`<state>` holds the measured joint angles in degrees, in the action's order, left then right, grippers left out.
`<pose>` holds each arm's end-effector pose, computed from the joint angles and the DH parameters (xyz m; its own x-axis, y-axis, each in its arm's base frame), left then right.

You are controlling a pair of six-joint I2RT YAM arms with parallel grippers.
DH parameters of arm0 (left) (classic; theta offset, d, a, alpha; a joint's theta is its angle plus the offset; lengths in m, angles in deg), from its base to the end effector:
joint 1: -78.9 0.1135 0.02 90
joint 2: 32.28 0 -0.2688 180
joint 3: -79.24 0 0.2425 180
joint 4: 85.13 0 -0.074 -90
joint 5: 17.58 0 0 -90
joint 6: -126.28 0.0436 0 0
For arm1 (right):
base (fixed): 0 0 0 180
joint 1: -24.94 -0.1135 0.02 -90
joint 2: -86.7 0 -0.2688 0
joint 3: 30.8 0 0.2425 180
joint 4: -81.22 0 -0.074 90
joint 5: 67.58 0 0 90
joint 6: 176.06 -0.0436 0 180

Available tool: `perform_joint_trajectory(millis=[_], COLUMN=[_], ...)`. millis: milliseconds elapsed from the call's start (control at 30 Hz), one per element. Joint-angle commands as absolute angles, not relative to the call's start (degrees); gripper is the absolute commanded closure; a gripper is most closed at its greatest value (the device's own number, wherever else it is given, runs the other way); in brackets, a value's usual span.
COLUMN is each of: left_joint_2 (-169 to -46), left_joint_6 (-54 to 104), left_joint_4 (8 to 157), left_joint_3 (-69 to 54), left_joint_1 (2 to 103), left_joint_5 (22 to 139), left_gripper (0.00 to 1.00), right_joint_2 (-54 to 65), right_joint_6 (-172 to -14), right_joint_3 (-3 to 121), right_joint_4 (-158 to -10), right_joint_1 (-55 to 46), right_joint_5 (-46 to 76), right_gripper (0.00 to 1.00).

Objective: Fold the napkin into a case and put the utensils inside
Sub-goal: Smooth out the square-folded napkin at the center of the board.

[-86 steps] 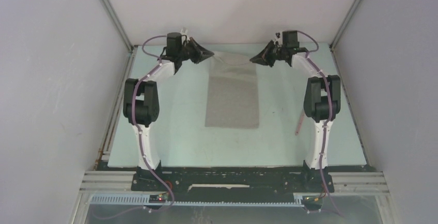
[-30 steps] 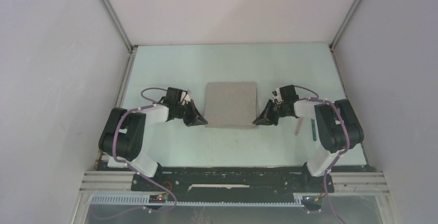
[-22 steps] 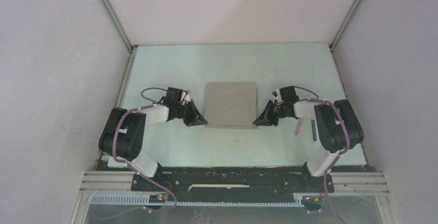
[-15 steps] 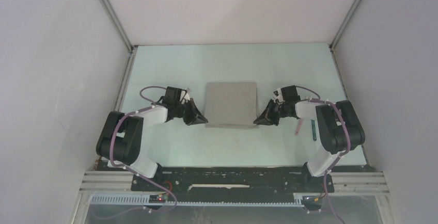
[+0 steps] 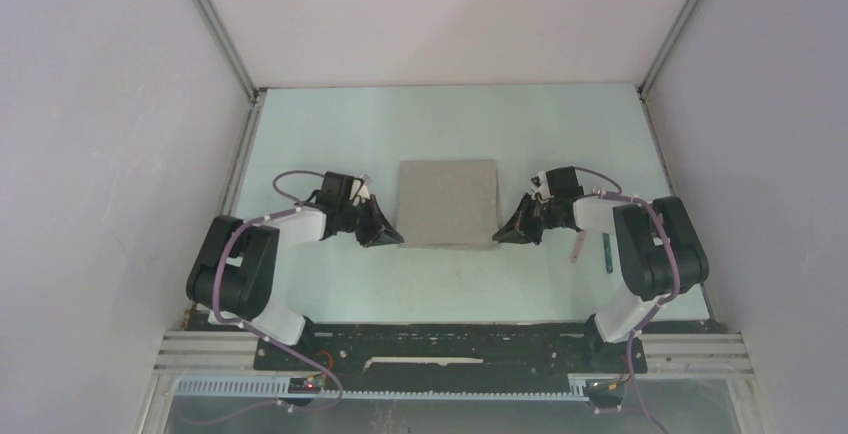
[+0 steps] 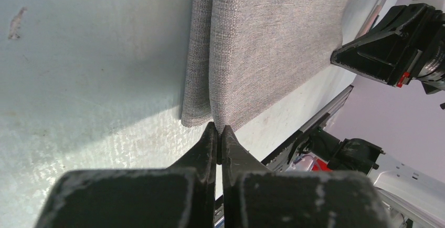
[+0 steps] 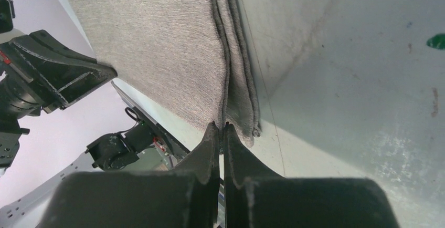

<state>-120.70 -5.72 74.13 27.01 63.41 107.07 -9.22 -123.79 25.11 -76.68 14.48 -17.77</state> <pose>0.2519 -0.0955 0.1469 -0.9472 -0.3087 -0.0867 -0.1549 0.6773 -0.7192 0.2738 0.0792 0.1301 -0.9539 0.2993 -0.0209 0.1874 0.6490 0.7374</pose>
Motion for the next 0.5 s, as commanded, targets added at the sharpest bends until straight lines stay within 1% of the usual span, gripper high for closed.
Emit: perform_joint_trajectory(millis=[0, 467], left_joint_2=[-121.4, -123.5], left_joint_6=[-5.0, -5.0], left_joint_4=[75.3, 76.7], left_joint_3=[28.0, 27.9], left_joint_1=[63.2, 63.2], left_joint_5=[106.0, 105.5], left_gripper=[1.00, 1.00], right_joint_2=[-8.5, -11.4], right_joint_6=[-122.7, -122.6], right_joint_3=[24.0, 24.0], right_joint_4=[-77.3, -79.3], right_joint_1=[15.3, 15.9], right_joint_5=[-17.0, -17.1], right_gripper=[1.00, 1.00])
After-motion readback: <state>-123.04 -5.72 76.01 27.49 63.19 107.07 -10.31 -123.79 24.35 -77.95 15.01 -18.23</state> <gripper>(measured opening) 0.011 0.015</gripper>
